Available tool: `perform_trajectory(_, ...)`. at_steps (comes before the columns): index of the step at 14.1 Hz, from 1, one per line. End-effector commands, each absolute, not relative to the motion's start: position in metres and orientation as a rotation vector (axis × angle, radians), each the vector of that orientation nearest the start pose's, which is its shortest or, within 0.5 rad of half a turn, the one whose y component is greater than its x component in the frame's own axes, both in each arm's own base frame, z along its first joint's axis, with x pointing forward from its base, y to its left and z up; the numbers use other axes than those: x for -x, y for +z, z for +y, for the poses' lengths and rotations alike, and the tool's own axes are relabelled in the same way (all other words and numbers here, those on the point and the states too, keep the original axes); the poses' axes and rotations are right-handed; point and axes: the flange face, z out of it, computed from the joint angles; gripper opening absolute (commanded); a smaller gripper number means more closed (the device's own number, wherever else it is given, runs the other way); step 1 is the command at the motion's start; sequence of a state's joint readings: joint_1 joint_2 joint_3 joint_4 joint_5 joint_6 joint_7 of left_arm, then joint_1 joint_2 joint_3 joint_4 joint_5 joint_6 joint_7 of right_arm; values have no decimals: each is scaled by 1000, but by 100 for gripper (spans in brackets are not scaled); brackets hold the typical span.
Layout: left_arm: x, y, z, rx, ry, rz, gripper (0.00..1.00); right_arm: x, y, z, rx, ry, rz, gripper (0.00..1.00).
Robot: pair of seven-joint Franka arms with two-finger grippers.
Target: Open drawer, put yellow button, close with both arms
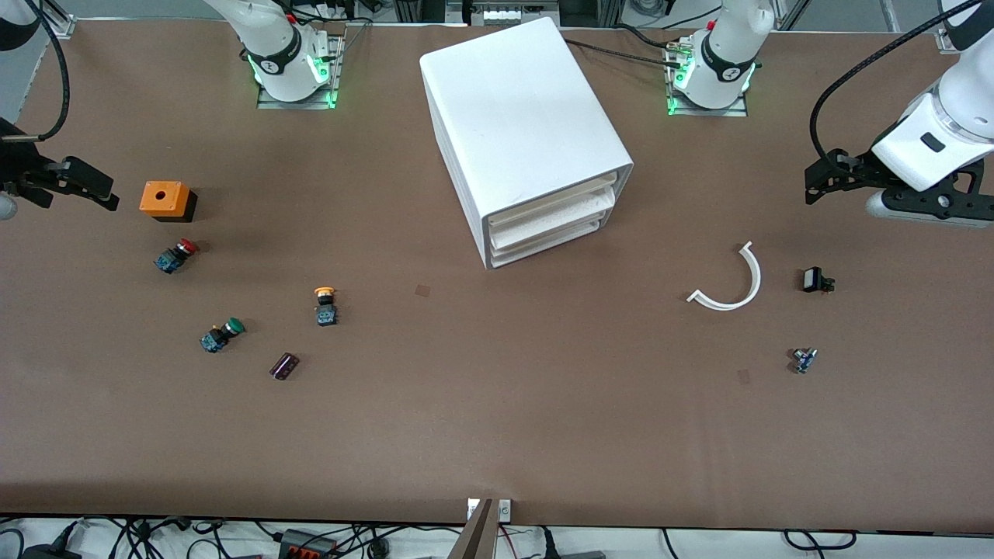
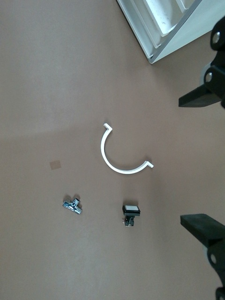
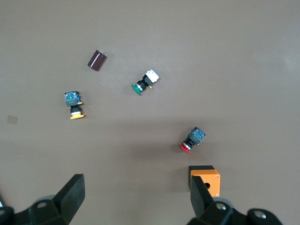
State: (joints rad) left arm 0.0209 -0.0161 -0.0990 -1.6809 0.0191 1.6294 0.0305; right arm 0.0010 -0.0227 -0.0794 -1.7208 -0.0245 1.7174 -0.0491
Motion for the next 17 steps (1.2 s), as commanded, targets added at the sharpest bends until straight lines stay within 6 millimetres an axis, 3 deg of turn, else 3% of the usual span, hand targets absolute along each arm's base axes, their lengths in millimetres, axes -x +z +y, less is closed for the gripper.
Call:
perform_trajectory(1,-549,593,-43,3125,62,207,100,-552,578,-46,3175,-40,19,100)
perform_trajectory(7,-550,590,-45,3137,75,200,100,-553,580,-40,3182,-50,-2,100)
perform_trajectory(10,-555,568,-48,3139,268,222,100,-555,575,-38,3182,-33,-7,100)
perform_trajectory(14,-539,553,-65,3261,605,303,100,-558,570,-38,3176,-24,-4,100)
perform_trajectory(17,-543,512,-88,3389,906,470,100,-568,547,-23,3145,36,-27,100)
